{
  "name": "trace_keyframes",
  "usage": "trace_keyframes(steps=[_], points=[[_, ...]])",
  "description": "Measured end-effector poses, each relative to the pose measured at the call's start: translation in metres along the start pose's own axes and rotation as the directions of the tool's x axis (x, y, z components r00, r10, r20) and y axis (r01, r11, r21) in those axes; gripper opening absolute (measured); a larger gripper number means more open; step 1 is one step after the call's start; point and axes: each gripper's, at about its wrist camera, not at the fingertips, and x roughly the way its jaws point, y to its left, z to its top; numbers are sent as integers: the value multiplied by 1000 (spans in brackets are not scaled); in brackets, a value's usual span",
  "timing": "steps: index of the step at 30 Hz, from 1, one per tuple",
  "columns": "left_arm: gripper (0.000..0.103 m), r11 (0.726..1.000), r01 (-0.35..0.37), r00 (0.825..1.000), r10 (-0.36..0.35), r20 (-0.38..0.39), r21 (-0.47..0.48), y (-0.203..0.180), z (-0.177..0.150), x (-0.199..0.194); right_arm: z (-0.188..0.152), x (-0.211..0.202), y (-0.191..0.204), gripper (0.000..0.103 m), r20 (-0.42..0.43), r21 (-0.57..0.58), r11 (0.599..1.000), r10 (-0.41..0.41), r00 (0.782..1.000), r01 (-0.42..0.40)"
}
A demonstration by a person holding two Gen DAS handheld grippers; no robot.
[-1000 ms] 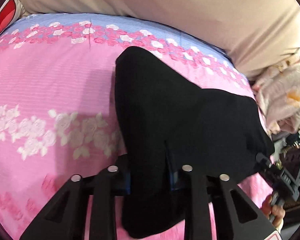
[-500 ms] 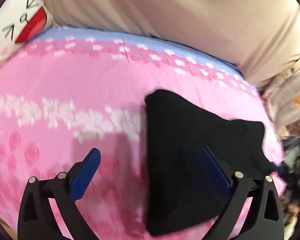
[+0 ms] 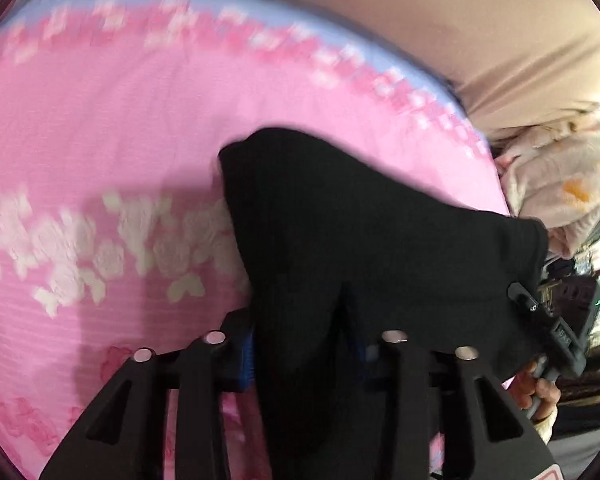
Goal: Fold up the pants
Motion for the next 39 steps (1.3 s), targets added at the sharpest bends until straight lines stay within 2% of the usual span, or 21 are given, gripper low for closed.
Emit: trace_keyframes(steps=[2, 3, 5, 7, 8, 10, 12, 14, 15, 16, 17, 19, 22, 24, 26, 28, 30, 33, 35, 37, 39], points=[[53, 996, 81, 997, -81, 4, -39, 11, 0, -3, -4, -1, -20, 47, 8, 93, 993, 78, 997, -79], [53, 994, 89, 996, -89, 3, -62, 12, -1, -6, -2, -5, -18, 52, 8, 102, 993, 60, 998, -61], [51, 995, 63, 998, -60, 37, -79, 9, -5, -24, 3, -42, 4, 52, 156, 52, 995, -97, 983, 89], [56, 999, 21, 990, -14, 139, -47, -6, -9, -53, 9, -68, 36, 48, 262, -41, 995, -73, 962, 86], [59, 999, -10, 984, 16, 177, -31, -18, -12, -61, 12, -69, 48, 37, 251, -75, 996, -31, 968, 52], [71, 995, -98, 959, 91, 268, 15, -38, -5, -67, 20, -46, 86, 30, 151, -163, 985, 77, 986, -52], [71, 981, -191, 945, 172, 280, 43, -47, 7, -48, 25, 0, 116, 19, 35, -221, 971, 99, 994, -89], [71, 947, -318, 928, 300, 221, 51, -45, 24, -8, 32, 61, 120, 18, -45, -253, 967, -28, 999, 16], [75, 934, -356, 921, 344, 184, 37, -36, 29, 11, 36, 83, 107, 0, -56, -251, 960, -138, 989, 120], [80, 939, -344, 928, 337, 156, 20, -23, 34, 24, 47, 91, 82, 0, -38, -172, 980, -110, 993, 102], [82, 941, -340, 924, 332, 188, 9, -17, 37, 23, 57, 85, 68, 0, -39, -73, 994, -86, 996, 83], [85, 933, -361, 919, 355, 172, 0, -16, 42, 24, 63, 70, 68, 0, 18, -73, 981, -181, 983, 181], [90, 914, -405, 900, 397, 181, 10, -21, 46, 31, 54, 54, 78, 1, 26, -84, 994, -70, 997, 72], [94, 908, -419, 893, 411, 186, 5, -24, 50, 37, 45, 63, 69, 0, 22, -157, 966, -207, 978, 208], [96, 905, -425, 889, 417, 188, 3, -26, 54, 39, 49, 52, 46, 0, 4, -29, 997, -73, 997, 73], [87, 931, -365, 913, 358, 197, -3, -26, 53, 22, 50, 17, 55, 0, 91, -49, 991, -119, 989, 124], [83, 943, -334, 919, 325, 224, 1, -30, 42, -9, 45, -17, 58, 16, 136, -100, 982, -144, 980, 158], [98, 944, -329, 905, 306, 295, 31, -23, 3, -61, 19, -66, 41, 46, 127, -100, 985, -127, 984, 140], [98, 945, -324, 914, 302, 270, 42, -15, -25, -70, 2, -78, 26, 47, 88, -58, 992, -107, 990, 113], [98, 949, -305, 938, 286, 196, 74, -11, -51, -60, -13, -77, 5, 50, 24, 20, 999, -33, 999, 32], [98, 948, -297, 950, 283, 131, 111, -12, -67, -44, -29, -85, -13, 62, -16, 64, 998, 14, 1000, -13]])
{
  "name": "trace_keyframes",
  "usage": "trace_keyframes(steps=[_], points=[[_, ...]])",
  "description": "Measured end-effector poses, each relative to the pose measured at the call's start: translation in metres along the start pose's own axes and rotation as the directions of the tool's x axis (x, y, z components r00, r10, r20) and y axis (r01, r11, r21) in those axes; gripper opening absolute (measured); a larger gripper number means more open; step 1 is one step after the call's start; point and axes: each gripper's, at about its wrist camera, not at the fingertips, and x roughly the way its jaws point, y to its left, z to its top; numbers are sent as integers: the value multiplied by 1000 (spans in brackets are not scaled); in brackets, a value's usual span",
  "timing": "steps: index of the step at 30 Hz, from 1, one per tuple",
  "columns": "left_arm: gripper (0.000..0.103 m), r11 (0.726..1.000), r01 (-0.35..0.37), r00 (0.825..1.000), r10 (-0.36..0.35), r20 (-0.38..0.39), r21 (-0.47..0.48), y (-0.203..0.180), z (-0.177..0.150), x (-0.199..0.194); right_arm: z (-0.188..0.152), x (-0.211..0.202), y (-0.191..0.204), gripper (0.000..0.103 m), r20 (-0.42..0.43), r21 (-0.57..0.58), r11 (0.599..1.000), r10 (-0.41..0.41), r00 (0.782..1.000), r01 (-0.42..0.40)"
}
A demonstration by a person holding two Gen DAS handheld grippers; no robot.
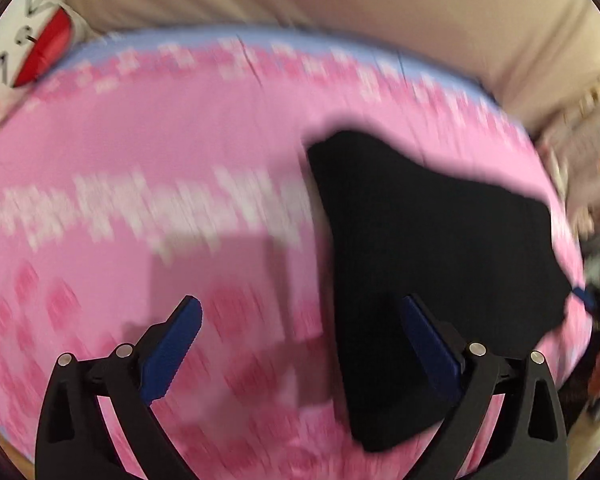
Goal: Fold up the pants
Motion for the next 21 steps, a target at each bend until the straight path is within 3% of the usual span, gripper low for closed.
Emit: trace_keyframes(steps=[1, 2, 4, 8, 12, 16, 21], points=[[98, 1000, 3, 1000, -3, -19, 21, -4, -7, 6, -4, 5, -9, 63, -35, 22, 999, 27, 999, -26], [98, 999, -28, 999, 28, 16, 17, -5, -13, 7, -6, 13, -14, 64, -59, 39, 998, 52, 997, -50], [98, 1000, -11, 999, 12, 31, -11, 0, -14, 7, -12, 21, -23, 74, -87, 67, 994, 97, 991, -92], [98, 984, 124, 992, -125, 1, -131, 18, -10, 14, -5, 28, -16, 84, -82, 40, 984, 177, 981, -175], [98, 978, 162, 986, -166, -19, -131, 14, 2, 21, 1, 44, -6, 84, -105, 33, 977, 212, 972, -210], [98, 974, 207, 975, -213, -55, -96, 0, 24, 35, 8, 61, 5, 85, -135, 7, 981, 194, 972, -195], [98, 988, 148, 986, -145, -83, 33, -36, 45, 56, 17, 75, 12, 85, -166, -1, 981, 189, 968, -192]])
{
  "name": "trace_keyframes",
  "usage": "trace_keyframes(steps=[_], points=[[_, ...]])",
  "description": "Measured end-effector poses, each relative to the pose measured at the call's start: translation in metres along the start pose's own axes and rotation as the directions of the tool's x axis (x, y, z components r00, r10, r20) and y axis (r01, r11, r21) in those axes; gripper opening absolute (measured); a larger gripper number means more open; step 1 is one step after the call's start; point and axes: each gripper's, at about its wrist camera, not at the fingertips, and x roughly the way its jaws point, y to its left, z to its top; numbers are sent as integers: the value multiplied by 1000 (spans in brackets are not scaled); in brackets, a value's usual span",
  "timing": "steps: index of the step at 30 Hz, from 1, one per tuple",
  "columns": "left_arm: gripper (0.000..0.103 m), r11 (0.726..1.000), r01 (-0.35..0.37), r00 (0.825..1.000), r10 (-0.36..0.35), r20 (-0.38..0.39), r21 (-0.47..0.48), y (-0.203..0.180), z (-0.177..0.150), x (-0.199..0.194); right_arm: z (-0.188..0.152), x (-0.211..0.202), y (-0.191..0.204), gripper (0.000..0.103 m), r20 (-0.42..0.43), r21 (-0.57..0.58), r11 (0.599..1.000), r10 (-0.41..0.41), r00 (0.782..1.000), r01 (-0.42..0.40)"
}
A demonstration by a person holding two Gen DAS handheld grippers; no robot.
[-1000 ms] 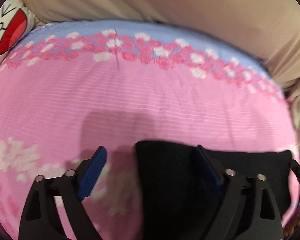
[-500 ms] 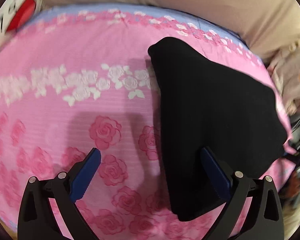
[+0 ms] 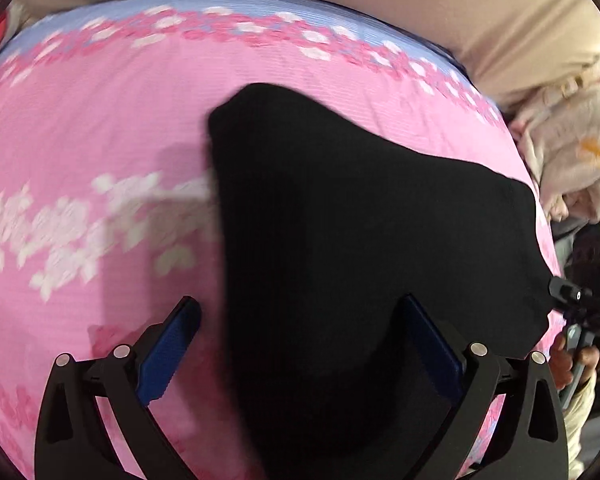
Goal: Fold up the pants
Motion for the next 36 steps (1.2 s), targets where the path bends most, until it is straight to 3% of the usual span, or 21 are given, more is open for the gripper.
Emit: trace_keyframes(steps=[4, 7, 9, 12, 14, 16, 18, 20, 23, 24, 27, 29, 30, 31, 32, 33, 35, 36], points=[[98, 998, -29, 1000, 29, -10, 53, -22, 10, 14, 6, 7, 3, 85, -19, -9, 1000, -5, 1000, 4], [98, 1000, -12, 1000, 13, -28, 26, -16, 17, 16, 4, 7, 5, 85, -18, -25, 999, -25, 1000, 25], [97, 999, 25, 999, -26, -31, -30, 0, 23, 9, 0, 2, 5, 79, -14, -26, 998, -54, 998, 53], [98, 993, -19, 999, 25, 48, -120, 41, 30, -13, -11, -29, -2, 80, 90, -1, 992, -126, 988, 127], [98, 990, 7, 1000, -6, 9, -144, 60, 32, -6, -14, -47, -2, 79, 167, 29, 991, -135, 977, 132], [98, 994, -32, 999, 36, 28, -109, 54, 31, -7, -16, -57, 21, 71, 236, 0, 992, -123, 964, 126], [95, 990, 11, 998, -2, 63, -144, 50, 21, -23, -19, -50, 55, 66, 244, -86, 990, -88, 966, 112], [97, 990, 55, 994, -42, 103, -133, 44, 5, -43, -16, -20, 107, 56, 185, -227, 971, -33, 982, 76], [97, 988, -102, 983, 119, 140, -117, 32, -26, -63, -4, 48, 170, 35, 25, -376, 927, 20, 999, -9], [97, 987, -115, 981, 130, 141, -114, 30, -36, -66, -1, 65, 181, 30, -6, -404, 915, 15, 1000, -16], [97, 992, -114, 989, 119, 85, -56, 17, -66, -56, 12, 141, 215, 21, -160, -467, 882, -18, 987, -60], [98, 990, -137, 988, 140, 61, -43, 14, -80, -41, 14, 207, 222, 18, -266, -520, 853, -109, 958, -48], [98, 991, -122, 990, 126, 68, -53, 17, -83, -38, 16, 242, 215, 0, -256, -565, 824, -220, 941, 39], [98, 991, -120, 988, 124, 87, -57, 18, -85, -40, 20, 265, 208, 0, -252, -582, 811, -248, 935, 58], [98, 990, -129, 987, 135, 89, -62, 19, -84, -41, 30, 274, 202, 0, -284, -533, 846, -180, 942, 1], [98, 989, -131, 987, 137, 90, -62, 20, -83, -40, 35, 275, 202, 0, -295, -504, 864, -161, 942, -10], [98, 991, -121, 989, 124, 82, -49, 21, -82, -39, 39, 261, 218, 0, -229, -515, 857, -163, 960, 22], [98, 992, -123, 989, 125, 81, -40, 21, -82, -39, 39, 251, 226, 1, -218, -507, 862, -115, 969, -12]])
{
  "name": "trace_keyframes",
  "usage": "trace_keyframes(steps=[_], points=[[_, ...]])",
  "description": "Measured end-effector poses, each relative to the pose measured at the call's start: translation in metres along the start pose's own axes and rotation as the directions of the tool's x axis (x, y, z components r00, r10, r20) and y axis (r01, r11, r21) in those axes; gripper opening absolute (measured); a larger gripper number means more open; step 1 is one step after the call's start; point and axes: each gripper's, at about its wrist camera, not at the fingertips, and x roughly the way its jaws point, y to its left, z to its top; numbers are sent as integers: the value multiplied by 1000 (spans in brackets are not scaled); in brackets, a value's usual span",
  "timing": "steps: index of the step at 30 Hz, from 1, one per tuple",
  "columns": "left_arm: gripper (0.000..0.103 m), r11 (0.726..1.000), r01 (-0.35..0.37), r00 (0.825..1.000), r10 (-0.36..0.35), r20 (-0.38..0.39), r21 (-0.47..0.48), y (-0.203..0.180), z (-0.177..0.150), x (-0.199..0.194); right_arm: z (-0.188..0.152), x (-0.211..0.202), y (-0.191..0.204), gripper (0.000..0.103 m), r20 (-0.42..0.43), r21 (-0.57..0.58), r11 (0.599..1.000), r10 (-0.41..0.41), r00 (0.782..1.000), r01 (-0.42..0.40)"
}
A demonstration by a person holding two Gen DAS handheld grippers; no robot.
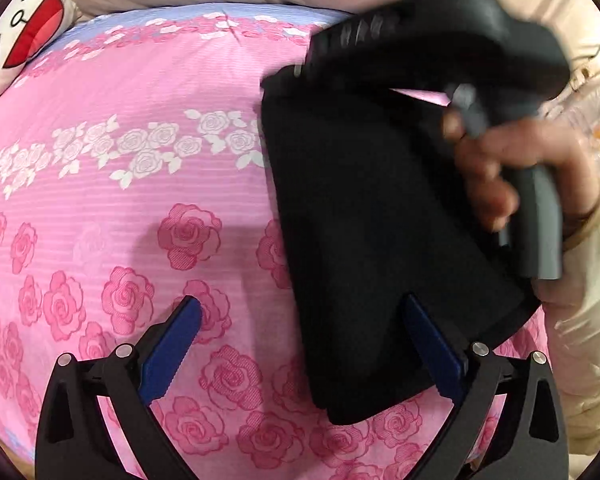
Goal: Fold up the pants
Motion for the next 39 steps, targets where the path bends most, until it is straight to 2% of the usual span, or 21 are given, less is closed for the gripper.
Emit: trace_keyframes(steps=[1, 3, 5, 6, 7, 8, 10, 11, 13, 15, 17, 19, 21, 23, 25, 26, 28, 32, 35, 37, 39], points=[[98, 1000, -1, 1000, 1, 2, 9, 0, 0, 0, 1, -2, 2, 1, 16, -5, 1000, 4, 1000, -4], [98, 1000, -2, 1000, 2, 9, 16, -1, -2, 0, 2, 18, -9, 0, -13, -36, 992, -119, 993, 118], [98, 1000, 1, 1000, -1, 10, 10, -1, -1, 0, 10, 29, -42, 0, -13, 82, 996, -40, 999, 41], [98, 1000, 3, 1000, -3, 9, 8, -1, -1, 0, 17, 21, -48, 0, 30, 113, 989, -97, 995, 93], [98, 1000, 4, 1000, -4, 7, 8, -1, -1, 0, 24, 12, -51, 2, 64, 117, 963, -250, 966, 242], [98, 1000, 6, 1000, -6, 6, 4, 0, -2, -1, 26, 2, -56, 2, 92, 142, 961, -254, 963, 239], [98, 1000, 20, 1000, -20, 2, -15, 2, 0, -2, 18, -36, -55, 2, 184, 195, 976, -136, 974, 99], [98, 999, 34, 999, -34, -4, -33, 6, 1, -4, 8, -64, -49, 2, 235, 184, 981, -107, 966, 64], [98, 998, 41, 999, -41, -5, -47, 8, 2, -6, -16, -110, -36, 8, 285, 151, 981, -158, 945, 118], [98, 999, 24, 1000, -24, -1, -35, 6, 6, -9, -50, -150, -32, 16, 272, 135, 966, -252, 929, 223], [98, 1000, -5, 1000, 5, 3, -14, 0, 10, -9, -84, -177, -42, 31, 243, 162, 936, -345, 907, 313], [98, 999, -43, 999, 43, 13, 18, -8, 14, -8, -122, -199, -52, 31, 206, 187, 907, -413, 887, 378], [98, 996, -77, 997, 76, 24, 37, -15, 21, -8, -153, -202, -57, 31, 180, 194, 910, -401, 898, 367], [98, 991, -117, 993, 115, 38, 56, -23, 22, -7, -178, -199, -63, 31, 151, 203, 899, -420, 895, 388], [98, 987, -146, 989, 143, 48, 67, -26, 22, -4, -198, -200, -79, 17, 147, 224, 886, -443, 885, 406], [98, 985, -158, 987, 155, 49, 75, -27, 22, -4, -204, -201, -85, 7, 171, 256, 892, -422, 890, 373], [98, 981, -179, 983, 175, 59, 79, -29, 21, -3, -213, -213, -102, 0, 205, 351, 887, -386, 899, 300], [98, 973, -218, 975, 212, 69, 82, -34, 18, -4, -209, -217, -73, 8, 242, 305, 891, -413, 878, 335], [98, 967, -239, 970, 233, 74, 85, -38, 14, -7, -216, -204, -81, 1, 189, 284, 878, -446, 875, 386], [98, 965, -250, 967, 244, 77, 84, -40, 14, -7, -223, -217, -87, 2, 226, 351, 889, -385, 895, 294], [98, 964, -255, 964, 247, 96, 80, -39, 14, -15, -225, -232, -83, 9, 257, 362, 885, -398, 881, 294]])
